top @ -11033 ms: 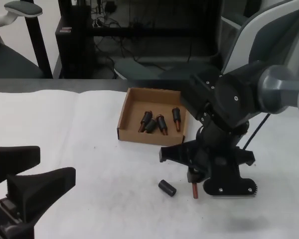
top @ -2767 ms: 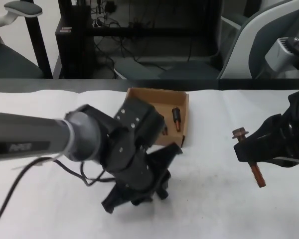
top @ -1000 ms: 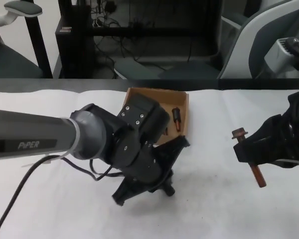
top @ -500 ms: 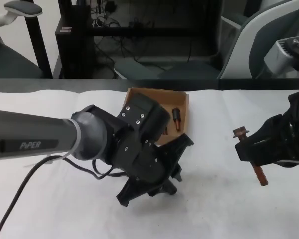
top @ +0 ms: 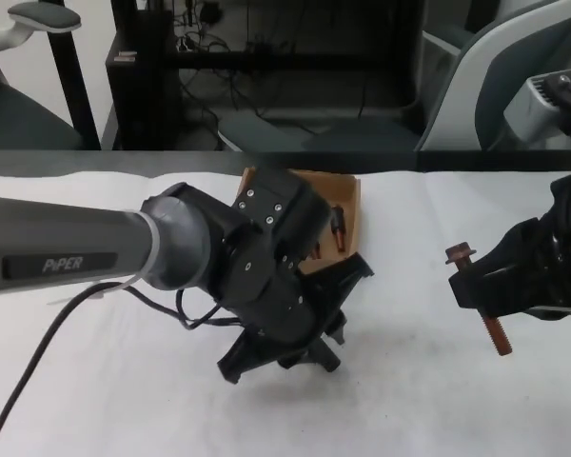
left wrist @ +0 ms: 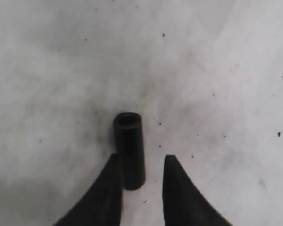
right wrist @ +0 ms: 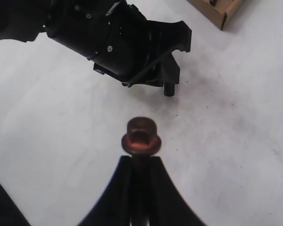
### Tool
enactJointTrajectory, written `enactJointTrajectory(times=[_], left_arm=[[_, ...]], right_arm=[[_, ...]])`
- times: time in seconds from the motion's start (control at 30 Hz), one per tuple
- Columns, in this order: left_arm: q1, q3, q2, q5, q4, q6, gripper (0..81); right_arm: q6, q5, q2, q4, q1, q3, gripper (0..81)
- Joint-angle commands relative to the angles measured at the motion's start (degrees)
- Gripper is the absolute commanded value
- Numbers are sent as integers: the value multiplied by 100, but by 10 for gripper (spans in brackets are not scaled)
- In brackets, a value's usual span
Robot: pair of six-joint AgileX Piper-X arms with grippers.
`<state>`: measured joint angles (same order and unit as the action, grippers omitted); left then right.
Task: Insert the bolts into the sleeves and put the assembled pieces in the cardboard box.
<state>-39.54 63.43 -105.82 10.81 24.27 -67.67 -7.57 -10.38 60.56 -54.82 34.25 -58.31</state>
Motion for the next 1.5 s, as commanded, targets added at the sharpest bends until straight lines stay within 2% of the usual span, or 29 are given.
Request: enactJointTrajectory(times=[0.0, 0.37, 0.6, 0.97, 1.3, 1.47], left_arm=[[15, 46, 18, -10, 312, -6, 307], [30, 46, 18, -184, 342, -5, 307], [30, 46, 18, -397, -164, -128, 307], [30, 34, 7, -396, -93, -308, 307], [30, 34, 7, -691, -93, -308, 307], [30, 34, -161, -410, -364, -464, 307]], right_arm=[[65, -21, -63, 62, 3, 13, 6], [75, -24, -63, 62, 3, 13, 6], [211, 64, -63, 62, 3, 13, 6], [265, 62, -63, 62, 3, 13, 6], [265, 62, -63, 62, 3, 13, 6], [263, 77, -63, 62, 3, 13, 6]])
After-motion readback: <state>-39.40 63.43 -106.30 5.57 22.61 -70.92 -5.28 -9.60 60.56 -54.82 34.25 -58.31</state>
